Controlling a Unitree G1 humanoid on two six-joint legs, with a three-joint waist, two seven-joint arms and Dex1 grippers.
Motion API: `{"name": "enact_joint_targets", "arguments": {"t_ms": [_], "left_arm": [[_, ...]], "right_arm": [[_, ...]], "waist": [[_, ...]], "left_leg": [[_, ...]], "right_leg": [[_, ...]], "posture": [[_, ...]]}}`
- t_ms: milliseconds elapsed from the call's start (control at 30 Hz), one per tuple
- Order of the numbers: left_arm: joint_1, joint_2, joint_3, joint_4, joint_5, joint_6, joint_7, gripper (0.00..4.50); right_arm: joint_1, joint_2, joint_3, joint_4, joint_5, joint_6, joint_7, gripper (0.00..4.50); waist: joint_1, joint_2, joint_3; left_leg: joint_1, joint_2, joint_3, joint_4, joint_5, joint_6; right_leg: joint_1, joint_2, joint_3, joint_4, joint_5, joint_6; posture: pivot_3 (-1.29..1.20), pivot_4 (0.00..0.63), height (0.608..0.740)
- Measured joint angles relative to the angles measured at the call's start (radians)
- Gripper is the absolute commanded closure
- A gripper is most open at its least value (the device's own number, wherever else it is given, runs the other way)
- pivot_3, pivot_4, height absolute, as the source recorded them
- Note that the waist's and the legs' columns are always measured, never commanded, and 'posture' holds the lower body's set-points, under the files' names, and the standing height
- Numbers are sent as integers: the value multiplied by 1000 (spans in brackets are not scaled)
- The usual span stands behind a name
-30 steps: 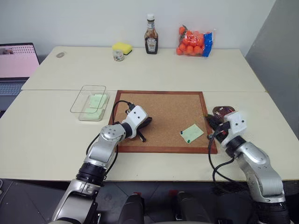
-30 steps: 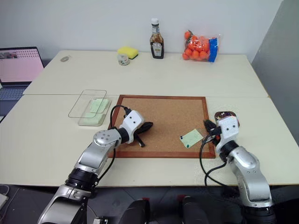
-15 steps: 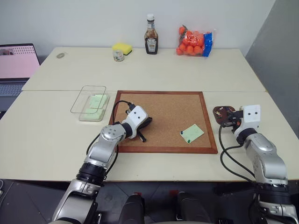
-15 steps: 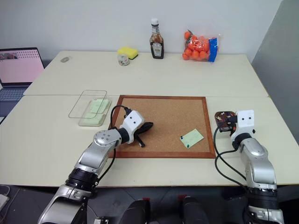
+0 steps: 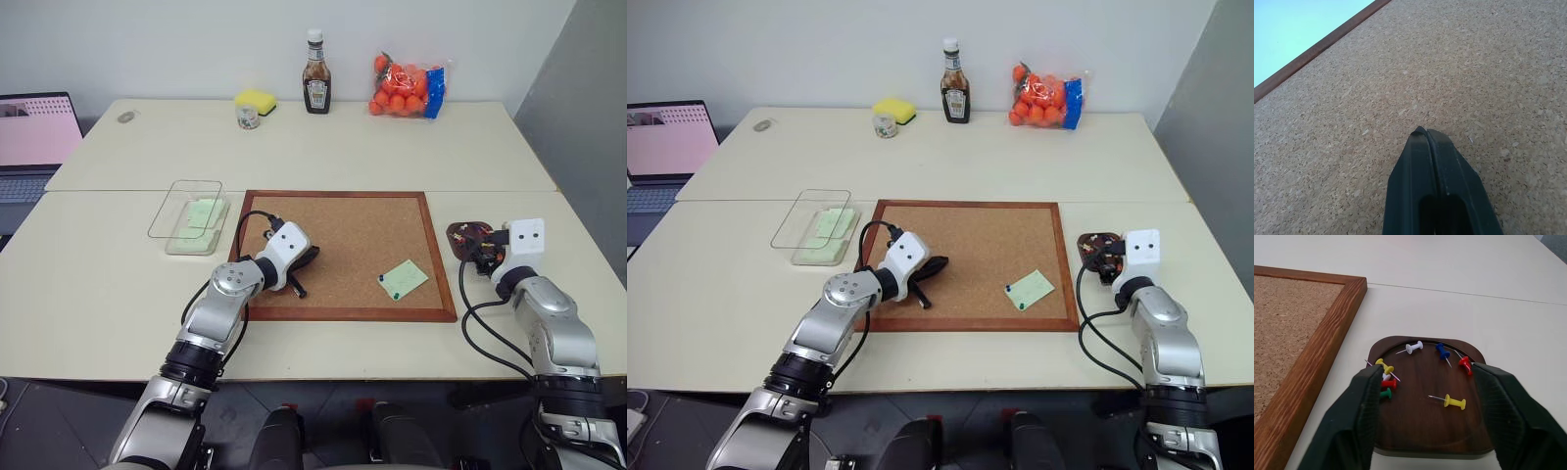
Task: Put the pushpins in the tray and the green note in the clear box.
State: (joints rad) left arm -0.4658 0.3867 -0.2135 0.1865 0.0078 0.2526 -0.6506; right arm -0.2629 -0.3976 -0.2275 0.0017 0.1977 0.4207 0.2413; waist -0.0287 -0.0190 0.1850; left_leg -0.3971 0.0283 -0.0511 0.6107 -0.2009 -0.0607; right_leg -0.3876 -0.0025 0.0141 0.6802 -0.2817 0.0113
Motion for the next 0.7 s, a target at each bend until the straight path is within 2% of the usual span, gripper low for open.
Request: {"name": "enact_joint_targets", "arguments": {"t_ms": [100,233,300,400,533,700], "left_arm": [[-1,0,0,-1,0,0,0,4500],[1,0,0,-3,0,-1,-3,4500],[-1,3,3,1,3,-1,-6,4500],[0,5,6,5,7,-1,-9,4500],[-1,4,5,6,9,-3,-12,4500],[-5,4,2,6,9,-3,-18,4500]], "right_arm": [[33,-7,-21,-79,41,3,38,1193],[164,-49,-9,-291,121,45,138,1193],[225,-73,29,-385,155,83,193,1193],[312,-134,157,-520,176,115,286,1193],[309,-146,269,-534,134,112,312,1193],[256,-136,332,-477,88,79,322,1193]], "waist": [[0,0,0],[1,0,0],[0,1,-1],[-2,1,-1],[-2,0,-1],[-1,0,-1]], "left_leg": [[-1,0,0,0,0,0],[-1,0,0,0,0,0],[-1,0,0,0,0,0],[1,0,0,0,0,0],[0,0,1,0,0,0],[-1,0,0,0,0,0]], "right_leg": [[-1,0,0,0,0,0],[0,0,0,-1,-1,1],[-1,0,1,-1,0,2],[0,0,1,-1,0,2],[0,0,0,-2,1,3],[0,0,0,-3,0,3]], "posture": [[0,150,740],[0,150,740],[0,150,740],[0,150,740],[0,150,740],[0,150,740]]}}
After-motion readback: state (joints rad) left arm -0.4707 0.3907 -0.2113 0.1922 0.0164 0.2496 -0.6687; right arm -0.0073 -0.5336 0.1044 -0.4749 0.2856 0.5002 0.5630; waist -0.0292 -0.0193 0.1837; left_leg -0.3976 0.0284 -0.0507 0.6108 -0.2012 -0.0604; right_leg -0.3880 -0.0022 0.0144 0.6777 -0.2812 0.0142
